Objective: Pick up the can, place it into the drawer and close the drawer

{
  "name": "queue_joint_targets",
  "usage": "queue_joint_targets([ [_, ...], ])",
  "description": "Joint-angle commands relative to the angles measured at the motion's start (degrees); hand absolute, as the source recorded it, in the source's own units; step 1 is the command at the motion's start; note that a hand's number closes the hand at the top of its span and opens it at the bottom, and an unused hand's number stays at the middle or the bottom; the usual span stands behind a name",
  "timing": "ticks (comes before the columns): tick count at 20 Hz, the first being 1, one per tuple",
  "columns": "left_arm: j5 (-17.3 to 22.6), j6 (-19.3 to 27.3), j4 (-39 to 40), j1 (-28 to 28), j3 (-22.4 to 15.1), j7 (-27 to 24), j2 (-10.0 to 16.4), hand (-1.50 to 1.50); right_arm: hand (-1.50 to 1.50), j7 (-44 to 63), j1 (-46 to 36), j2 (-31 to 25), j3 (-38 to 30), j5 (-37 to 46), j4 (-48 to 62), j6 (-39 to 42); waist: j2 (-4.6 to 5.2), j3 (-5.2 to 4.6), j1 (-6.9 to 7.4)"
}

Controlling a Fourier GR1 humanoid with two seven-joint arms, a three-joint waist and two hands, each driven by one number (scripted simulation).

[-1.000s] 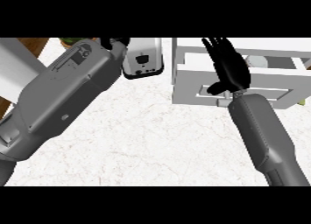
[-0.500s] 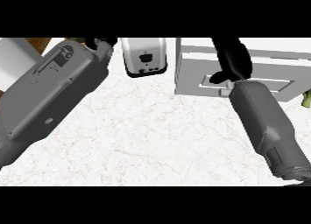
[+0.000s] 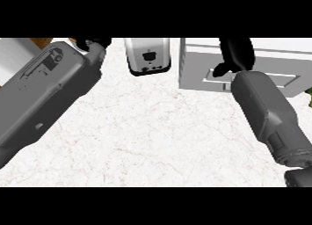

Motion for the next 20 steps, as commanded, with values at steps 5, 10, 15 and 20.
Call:
queue_joint_targets([
  [5,-0.5,-0.3,-3.1,2.1,0.0,2.0,1.1,-1.50,-1.50,2.8,-7.4,-2.3,-0.9,1.3,4.9,-1.3,0.69,0.09,1.40],
  [10,-0.9,-0.4,-6.0,0.6,0.3,4.5,3.6,-1.50,-1.50,3.2,-10.3,-3.2,-2.1,0.4,6.7,1.2,0.73,0.13,2.35],
  [15,-1.2,0.6,-7.8,3.5,0.0,3.4,2.1,-1.50,-1.50,-8.4,-11.6,-0.9,-10.9,-10.5,6.9,8.9,0.45,0.30,1.94],
  [20,-1.7,0.4,-7.6,3.3,0.0,4.2,3.5,-1.50,-1.50,-12.6,-11.6,1.1,-20.9,-21.1,6.8,13.2,0.35,0.45,1.43],
])
